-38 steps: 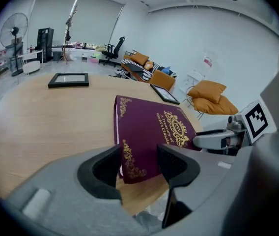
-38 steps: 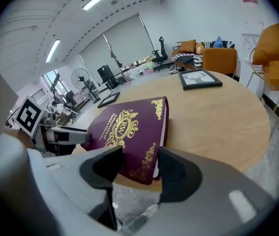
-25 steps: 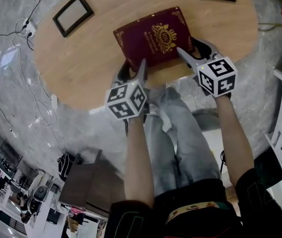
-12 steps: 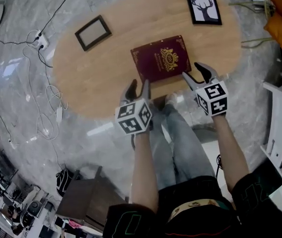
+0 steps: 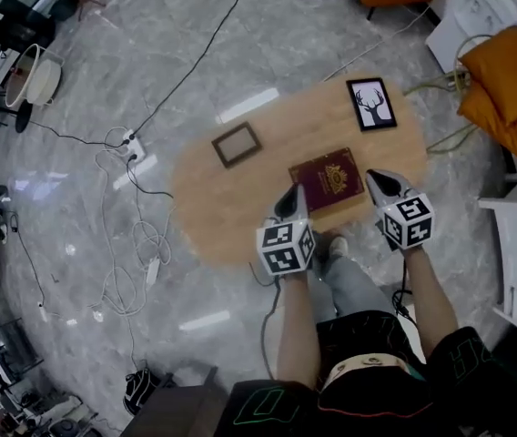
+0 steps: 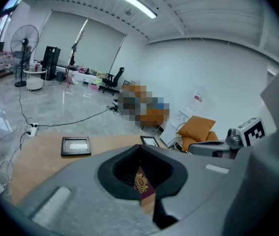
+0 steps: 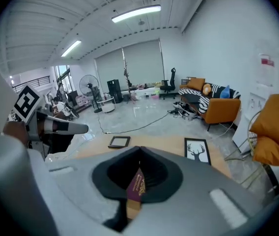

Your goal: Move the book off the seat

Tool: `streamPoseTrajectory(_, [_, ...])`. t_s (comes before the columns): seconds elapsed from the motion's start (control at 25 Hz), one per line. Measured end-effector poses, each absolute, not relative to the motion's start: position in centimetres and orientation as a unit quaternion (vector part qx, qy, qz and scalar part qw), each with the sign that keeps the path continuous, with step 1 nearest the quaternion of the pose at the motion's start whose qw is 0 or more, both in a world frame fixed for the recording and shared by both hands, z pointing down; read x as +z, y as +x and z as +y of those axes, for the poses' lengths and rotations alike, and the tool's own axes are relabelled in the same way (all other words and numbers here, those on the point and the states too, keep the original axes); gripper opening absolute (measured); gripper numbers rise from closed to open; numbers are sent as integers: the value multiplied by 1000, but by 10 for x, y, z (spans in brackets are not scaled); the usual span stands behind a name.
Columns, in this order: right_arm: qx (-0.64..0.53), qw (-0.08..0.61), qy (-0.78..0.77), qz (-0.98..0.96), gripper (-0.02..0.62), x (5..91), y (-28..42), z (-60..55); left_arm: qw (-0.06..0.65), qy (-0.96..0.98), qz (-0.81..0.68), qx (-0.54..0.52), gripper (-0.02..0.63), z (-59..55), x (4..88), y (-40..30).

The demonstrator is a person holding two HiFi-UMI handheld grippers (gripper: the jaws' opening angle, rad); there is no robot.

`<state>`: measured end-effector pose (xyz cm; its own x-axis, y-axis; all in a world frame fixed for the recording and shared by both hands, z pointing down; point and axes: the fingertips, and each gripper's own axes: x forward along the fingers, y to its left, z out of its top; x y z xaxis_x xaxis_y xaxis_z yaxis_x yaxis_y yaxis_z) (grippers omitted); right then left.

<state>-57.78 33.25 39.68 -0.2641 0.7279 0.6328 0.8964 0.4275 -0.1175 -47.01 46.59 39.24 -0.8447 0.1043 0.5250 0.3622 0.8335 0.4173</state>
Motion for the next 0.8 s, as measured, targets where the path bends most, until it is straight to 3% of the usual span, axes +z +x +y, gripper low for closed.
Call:
streamPoseTrajectory(0.24, [-76,252,-520,-812,3,319,-574,381,203,-142,-944,-219,11,508,324,-481])
streamPoseTrajectory(0.48, [-8,173,-486,-857,3,226,-616,392,135,-134,-974,-124,11,532,229,-526])
streamPoseTrajectory(0.8, [-34,113,-427,-897,3,172,-649,364,64,-108,-989,-79,11,536,144,-564])
